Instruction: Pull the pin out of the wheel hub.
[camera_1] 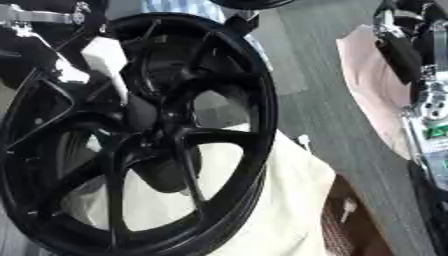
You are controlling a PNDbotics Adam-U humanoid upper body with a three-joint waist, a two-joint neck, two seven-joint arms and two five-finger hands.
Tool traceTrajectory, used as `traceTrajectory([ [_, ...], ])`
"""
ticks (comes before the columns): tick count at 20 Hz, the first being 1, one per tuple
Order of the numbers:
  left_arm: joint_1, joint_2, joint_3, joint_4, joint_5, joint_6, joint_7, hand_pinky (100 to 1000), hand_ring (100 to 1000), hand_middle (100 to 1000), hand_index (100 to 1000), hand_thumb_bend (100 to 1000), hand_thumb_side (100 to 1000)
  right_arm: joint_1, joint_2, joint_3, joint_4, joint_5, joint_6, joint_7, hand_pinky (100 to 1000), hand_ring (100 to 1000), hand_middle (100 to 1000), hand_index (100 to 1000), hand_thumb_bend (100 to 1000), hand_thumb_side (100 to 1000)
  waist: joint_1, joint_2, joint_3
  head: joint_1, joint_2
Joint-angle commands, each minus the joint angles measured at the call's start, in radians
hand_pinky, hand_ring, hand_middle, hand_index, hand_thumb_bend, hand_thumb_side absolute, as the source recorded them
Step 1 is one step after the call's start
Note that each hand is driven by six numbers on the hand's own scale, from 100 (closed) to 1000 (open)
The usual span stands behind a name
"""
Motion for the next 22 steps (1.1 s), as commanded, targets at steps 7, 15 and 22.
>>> traceTrajectory([
  [7,-0.033,0.015,0.055,-0.021,0.058,-0.116,-0.136,686,590,431,590,118,386,-0.014,-0.015,-0.001,-0.022,-0.005,-0.001,-0.002,879,804,807,842,162,552,-0.008,-0.017,0.001,0.001,-0.001],
  [15,-0.050,0.025,0.108,-0.042,0.151,-0.048,-0.135,651,554,372,525,175,272,-0.011,-0.017,-0.003,-0.022,-0.004,0.000,-0.003,879,804,807,842,161,553,-0.007,-0.020,0.006,-0.004,0.002],
  [22,-0.055,0.066,0.187,-0.054,0.244,0.028,-0.094,650,549,365,520,188,259,-0.006,-0.022,-0.005,-0.021,-0.003,0.001,-0.005,879,805,807,842,162,553,-0.004,-0.024,0.014,-0.013,0.008],
])
